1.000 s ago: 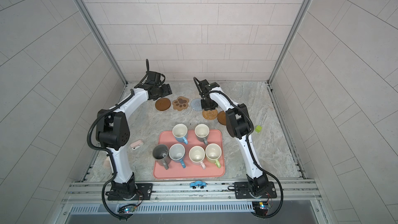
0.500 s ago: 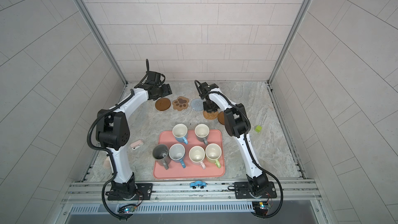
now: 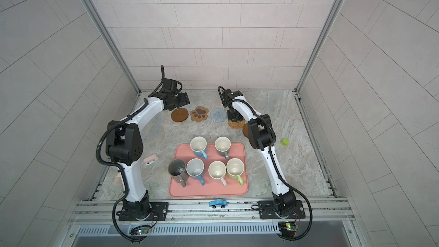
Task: Place cups on coasters
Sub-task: Move the coaster to the top-center of the table.
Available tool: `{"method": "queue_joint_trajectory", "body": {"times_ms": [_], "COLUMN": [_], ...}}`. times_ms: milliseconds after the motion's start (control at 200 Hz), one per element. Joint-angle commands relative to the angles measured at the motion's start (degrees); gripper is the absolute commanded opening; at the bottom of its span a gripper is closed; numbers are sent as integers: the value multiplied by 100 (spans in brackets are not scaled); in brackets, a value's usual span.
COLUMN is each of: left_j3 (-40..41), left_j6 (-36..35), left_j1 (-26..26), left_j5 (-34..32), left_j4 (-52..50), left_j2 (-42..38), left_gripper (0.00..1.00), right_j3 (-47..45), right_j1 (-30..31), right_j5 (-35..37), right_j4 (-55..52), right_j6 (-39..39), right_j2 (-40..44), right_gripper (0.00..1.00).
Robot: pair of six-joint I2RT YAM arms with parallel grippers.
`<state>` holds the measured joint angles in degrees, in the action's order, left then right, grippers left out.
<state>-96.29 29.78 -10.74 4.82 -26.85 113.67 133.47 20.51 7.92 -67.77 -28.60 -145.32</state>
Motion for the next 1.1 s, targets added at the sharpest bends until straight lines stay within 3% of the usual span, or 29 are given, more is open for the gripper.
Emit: {"method": "queue_joint_trajectory", "body": {"times_ms": [0,1096], "left_j3": [-184,-66], "left_j6": [-1,-7], "left_j1": [28,24], "left_j5": [-10,-77], "left_j4": [-79,-57], "left_j2": [-153,-279], "left_gripper": [86,86], "right_j3": [34,353], "right_j1": [-69,-327], "right_j5": [5,-90], "right_j4": [79,509], "right_j6": [-238,-498], "right_j2": [-345,-715], "right_gripper": [28,28]}}
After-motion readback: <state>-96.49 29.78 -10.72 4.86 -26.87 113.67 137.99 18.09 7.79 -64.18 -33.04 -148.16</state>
